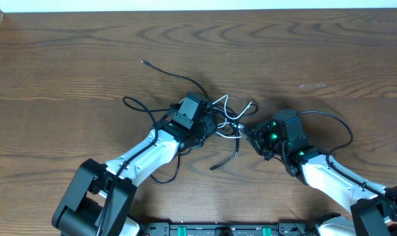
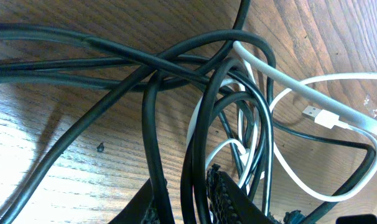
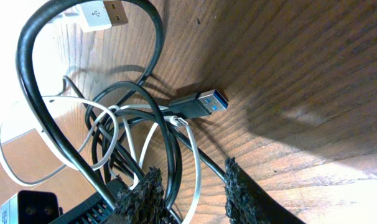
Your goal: Untangle cables
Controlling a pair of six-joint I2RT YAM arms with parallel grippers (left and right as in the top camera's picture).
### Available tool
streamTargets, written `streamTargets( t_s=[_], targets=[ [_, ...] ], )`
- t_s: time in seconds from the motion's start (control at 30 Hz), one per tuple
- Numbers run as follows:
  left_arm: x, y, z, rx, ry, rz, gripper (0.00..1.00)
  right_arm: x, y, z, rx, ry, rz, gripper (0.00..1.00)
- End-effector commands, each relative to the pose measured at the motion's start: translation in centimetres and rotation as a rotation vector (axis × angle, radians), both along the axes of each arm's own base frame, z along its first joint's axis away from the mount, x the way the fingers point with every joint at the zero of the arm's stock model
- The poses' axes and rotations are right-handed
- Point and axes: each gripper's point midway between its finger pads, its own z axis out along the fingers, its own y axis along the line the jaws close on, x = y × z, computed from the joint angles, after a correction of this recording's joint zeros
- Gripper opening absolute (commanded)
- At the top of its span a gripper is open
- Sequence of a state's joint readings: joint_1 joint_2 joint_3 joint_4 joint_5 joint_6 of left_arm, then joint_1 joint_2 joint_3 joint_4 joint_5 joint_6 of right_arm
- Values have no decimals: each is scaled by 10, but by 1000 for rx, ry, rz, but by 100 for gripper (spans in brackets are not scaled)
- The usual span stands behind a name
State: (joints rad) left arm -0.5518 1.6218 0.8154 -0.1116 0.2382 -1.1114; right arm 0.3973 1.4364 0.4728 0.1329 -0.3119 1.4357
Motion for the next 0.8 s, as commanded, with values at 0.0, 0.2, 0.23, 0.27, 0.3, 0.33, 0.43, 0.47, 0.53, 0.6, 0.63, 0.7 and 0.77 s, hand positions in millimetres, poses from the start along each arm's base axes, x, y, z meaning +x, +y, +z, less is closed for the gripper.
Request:
streamTargets(
  t_s=[0.0,0.2,0.23,0.27,0.3,0.33,0.43,0.47,0.53,0.6,0.63,0.7,0.77],
  targets=[
    [-2,1,-5,9,15,3,25,-5,8,-1,4,8,23,31],
    [-2,0,-4,5,17,10,25,-12,18,-2,-4,5,58,29],
    [-1,0,-4,4,16,9,25,-12,18,-2,-11,2,56,29],
    [-1,0,-4,3,14,9,24,-12,18,-3,-19,-1,53,27],
    [-1,-1,-4,2,12,8,22,-11,17,-3,-28,-4,48,25],
    [-1,-1,-4,2,13,8,21,-11,16,-4,-35,-6,44,23],
    [-1,-1,-4,2,13,7,21,-9,13,-5,-51,-13,28,13],
    [-1,-1,-4,2,13,7,21,-8,13,-5,-53,-14,27,10],
    [-2,-2,-4,-4,17,3,21,-8,13,-5,-52,-14,27,9],
    [-3,-4,-3,-17,27,5,20,-9,13,-5,-52,-13,29,14],
    [-4,-4,-3,-23,32,8,20,-9,14,-5,-52,-12,30,17],
    [-4,-4,-3,-30,40,22,20,-9,14,-5,-51,-13,31,22],
    [-3,-7,-1,-46,38,21,20,-9,14,-5,-53,-13,31,24]
  ],
)
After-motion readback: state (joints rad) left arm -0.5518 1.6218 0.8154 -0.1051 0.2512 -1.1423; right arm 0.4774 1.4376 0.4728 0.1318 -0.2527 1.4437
